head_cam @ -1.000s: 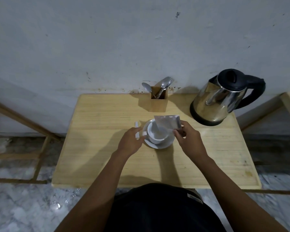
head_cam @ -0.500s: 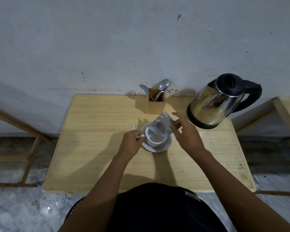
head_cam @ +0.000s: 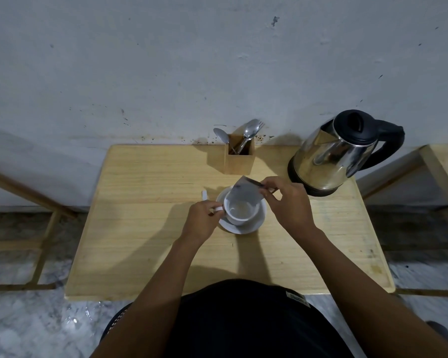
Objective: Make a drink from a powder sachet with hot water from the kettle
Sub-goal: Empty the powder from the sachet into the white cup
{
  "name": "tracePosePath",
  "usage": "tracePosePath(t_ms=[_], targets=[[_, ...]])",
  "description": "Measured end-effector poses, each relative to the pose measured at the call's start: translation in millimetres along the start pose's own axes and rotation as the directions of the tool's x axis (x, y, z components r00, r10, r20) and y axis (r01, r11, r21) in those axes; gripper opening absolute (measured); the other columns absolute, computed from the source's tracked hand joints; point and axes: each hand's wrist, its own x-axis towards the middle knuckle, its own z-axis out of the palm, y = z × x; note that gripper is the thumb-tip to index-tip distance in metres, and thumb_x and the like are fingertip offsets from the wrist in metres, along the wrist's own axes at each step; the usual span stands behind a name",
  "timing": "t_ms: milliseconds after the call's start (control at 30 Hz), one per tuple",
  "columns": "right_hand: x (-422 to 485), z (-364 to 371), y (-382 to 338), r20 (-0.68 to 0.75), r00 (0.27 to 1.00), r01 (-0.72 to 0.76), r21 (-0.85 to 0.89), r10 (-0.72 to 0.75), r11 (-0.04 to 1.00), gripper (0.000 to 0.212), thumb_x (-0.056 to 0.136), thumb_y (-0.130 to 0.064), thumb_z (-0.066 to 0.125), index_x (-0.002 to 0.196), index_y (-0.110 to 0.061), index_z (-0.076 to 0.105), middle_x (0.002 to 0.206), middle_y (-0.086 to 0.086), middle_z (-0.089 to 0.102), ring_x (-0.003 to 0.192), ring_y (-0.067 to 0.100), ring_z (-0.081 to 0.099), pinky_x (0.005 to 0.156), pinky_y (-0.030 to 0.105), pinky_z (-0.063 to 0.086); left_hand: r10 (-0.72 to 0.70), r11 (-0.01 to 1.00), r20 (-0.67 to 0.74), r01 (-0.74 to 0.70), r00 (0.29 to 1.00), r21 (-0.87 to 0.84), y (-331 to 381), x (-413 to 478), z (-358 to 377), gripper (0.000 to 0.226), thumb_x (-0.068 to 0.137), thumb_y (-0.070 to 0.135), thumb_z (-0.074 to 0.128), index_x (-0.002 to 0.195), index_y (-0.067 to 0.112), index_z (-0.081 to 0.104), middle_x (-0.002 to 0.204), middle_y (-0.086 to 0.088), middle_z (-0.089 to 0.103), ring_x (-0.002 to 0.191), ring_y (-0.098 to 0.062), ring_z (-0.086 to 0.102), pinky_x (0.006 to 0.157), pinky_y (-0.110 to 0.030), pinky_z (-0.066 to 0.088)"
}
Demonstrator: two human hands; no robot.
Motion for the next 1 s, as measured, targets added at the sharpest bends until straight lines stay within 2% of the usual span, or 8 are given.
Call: tracePosePath(t_ms=[167, 333, 467, 533, 633, 700, 867, 1000], targets=[[-1.2, 0.7, -1.1, 0.017, 1.0, -0.01, -0.037, 0.011, 0.999, 0.01, 0.082, -0.021, 0.078, 0.087, -0.024, 0.07, 0.075, -0.013, 0.07, 0.067, 0.01, 0.063, 0.078, 0.047, 0.049, -0.029, 1.0, 0.078, 0.029, 0.997, -0.004, -3.6, 6.7, -4.0, 0.026, 0.086, 0.017, 0.063, 0.111, 0.011, 0.069, 0.101, -0.003, 0.072, 0.08, -0.015, 0.062, 0.069, -0.022, 0.045], [5.7, -3.6, -0.6, 0.068, 0.997, -0.037, 0.06, 0.033, 0.998, 0.011, 0.082, -0.026, 0.078, 0.088, -0.028, 0.069, 0.076, -0.017, 0.067, 0.07, 0.008, 0.063, 0.075, 0.049, 0.053, 0.04, 0.997, 0.105, -0.046, 0.994, 0.058, 7.1, 22.1, -10.6, 0.043, 0.084, 0.027, 0.067, 0.125, 0.02, 0.059, 0.111, 0.003, 0.058, 0.088, -0.013, 0.051, 0.078, -0.025, 0.04], [9.1, -5.6, -6.0, 0.094, 0.996, -0.009, 0.092, 0.0, 0.996, 0.011, 0.08, -0.023, 0.08, 0.089, -0.021, 0.073, 0.077, -0.014, 0.069, 0.071, 0.004, 0.063, 0.072, 0.033, 0.054, 0.145, 0.983, 0.078, -0.153, 0.986, 0.101, 12.3, 35.2, -6.4, 0.019, 0.088, 0.02, 0.063, 0.102, 0.012, 0.072, 0.104, -0.003, 0.066, 0.089, -0.019, 0.059, 0.076, -0.027, 0.044], [10.9, -7.3, -4.8, 0.126, 0.99, -0.076, 0.133, 0.059, 0.988, 0.012, 0.082, -0.024, 0.078, 0.092, -0.024, 0.073, 0.08, -0.015, 0.069, 0.075, 0.004, 0.063, 0.071, 0.021, 0.05, 0.152, 0.981, 0.058, -0.158, 0.987, 0.111, 11.1, 38.1, -4.3, 0.016, 0.089, 0.018, 0.061, 0.097, 0.01, 0.073, 0.096, -0.001, 0.067, 0.09, -0.02, 0.06, 0.077, -0.029, 0.047], [13.6, -12.1, 0.8, 0.23, 0.96, -0.19, 0.121, 0.159, 0.974, 0.013, 0.085, -0.024, 0.076, 0.096, -0.029, 0.073, 0.081, -0.019, 0.068, 0.078, 0.002, 0.062, 0.068, 0.01, 0.041, 0.167, 0.979, 0.042, -0.17, 0.985, 0.109, 12.0, 38.4, -3.9, 0.017, 0.09, 0.017, 0.06, 0.098, 0.008, 0.073, 0.091, 0.0, 0.067, 0.081, -0.012, 0.056, 0.07, -0.018, 0.04], [14.3, -13.7, 2.8, 0.259, 0.948, -0.21, 0.075, 0.184, 0.975, 0.011, 0.086, -0.025, 0.074, 0.097, -0.026, 0.075, 0.079, -0.02, 0.066, 0.077, 0.002, 0.061, 0.067, 0.014, 0.042, 0.175, 0.978, 0.052, -0.18, 0.983, 0.106, 11.0, 38.1, -3.4, 0.018, 0.091, 0.018, 0.06, 0.097, 0.007, 0.073, 0.088, 0.002, 0.066, 0.078, -0.012, 0.056, 0.067, -0.015, 0.038], [13.0, -12.0, -2.7, 0.137, 0.979, -0.153, -0.006, 0.153, 0.988, 0.012, 0.085, -0.027, 0.075, 0.096, -0.024, 0.078, 0.079, -0.02, 0.066, 0.067, 0.001, 0.055, 0.066, 0.022, 0.042, 0.188, 0.974, 0.062, -0.194, 0.98, 0.115, 7.7, 39.5, -0.3, 0.018, 0.091, 0.021, 0.059, 0.094, 0.01, 0.073, 0.081, 0.009, 0.061, 0.085, -0.026, 0.061, 0.075, -0.034, 0.047], [12.0, -8.8, -9.1, 0.085, 0.989, -0.118, -0.057, 0.123, 0.991, 0.01, 0.082, -0.03, 0.077, 0.09, -0.025, 0.079, 0.082, -0.012, 0.074, 0.065, 0.009, 0.051, 0.074, 0.04, 0.049, 0.218, 0.971, 0.045, -0.221, 0.975, 0.094, 8.7, 39.3, 1.6, 0.017, 0.09, 0.017, 0.058, 0.089, 0.008, 0.073, 0.083, -0.001, 0.069, 0.081, -0.028, 0.063, 0.078, -0.038, 0.047]])
